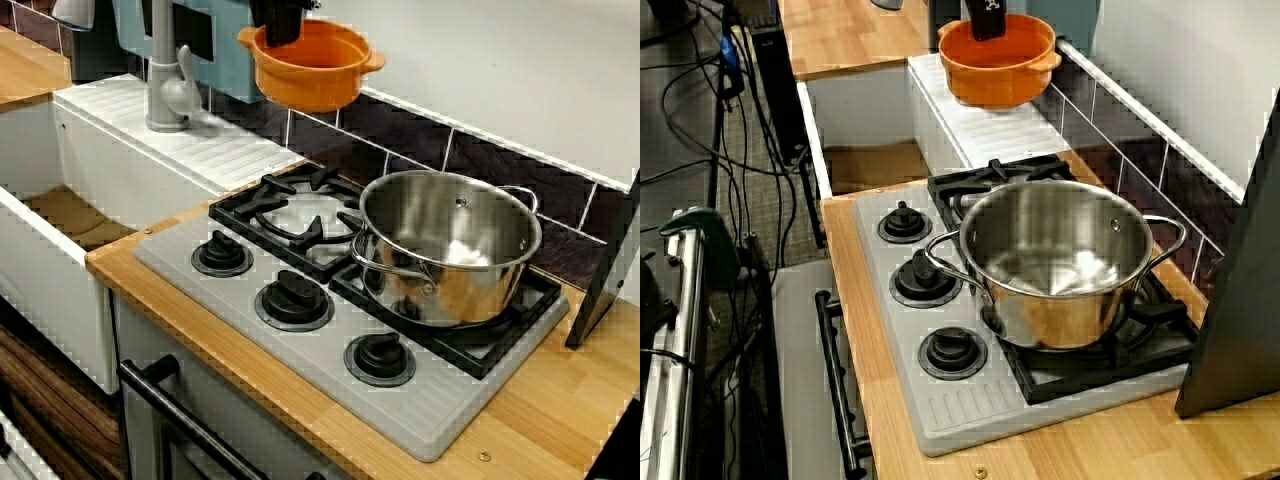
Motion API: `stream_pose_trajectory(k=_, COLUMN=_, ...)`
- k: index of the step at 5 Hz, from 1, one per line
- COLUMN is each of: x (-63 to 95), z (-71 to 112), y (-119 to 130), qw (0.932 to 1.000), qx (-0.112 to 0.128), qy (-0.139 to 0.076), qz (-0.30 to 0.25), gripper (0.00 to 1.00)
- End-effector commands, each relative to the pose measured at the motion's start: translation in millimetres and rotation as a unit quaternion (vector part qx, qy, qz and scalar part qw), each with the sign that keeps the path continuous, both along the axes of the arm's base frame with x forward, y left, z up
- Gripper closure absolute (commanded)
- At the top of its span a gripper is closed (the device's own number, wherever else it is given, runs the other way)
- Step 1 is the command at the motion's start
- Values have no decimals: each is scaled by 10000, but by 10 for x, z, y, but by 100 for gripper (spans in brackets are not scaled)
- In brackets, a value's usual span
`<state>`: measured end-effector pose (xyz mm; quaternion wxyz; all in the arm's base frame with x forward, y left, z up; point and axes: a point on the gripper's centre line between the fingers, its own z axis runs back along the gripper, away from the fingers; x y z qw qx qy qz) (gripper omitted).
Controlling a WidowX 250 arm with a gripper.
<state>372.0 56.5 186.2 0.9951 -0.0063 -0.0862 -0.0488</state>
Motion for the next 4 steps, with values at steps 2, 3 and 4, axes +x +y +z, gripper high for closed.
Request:
stream_pose_trajectory(k=2, x=46, z=-39, y=-54, qw=9994, qx=261, qy=71, qz=228, gripper=100)
stream_pose_trajectory(k=3, x=47, z=-288, y=-11, qw=9983, qx=333, qy=371, qz=301, gripper=100)
stream_pose_trajectory(k=4, x=0, z=-386, y=13, qw=9981, qx=206, qy=517, qz=277, gripper=100)
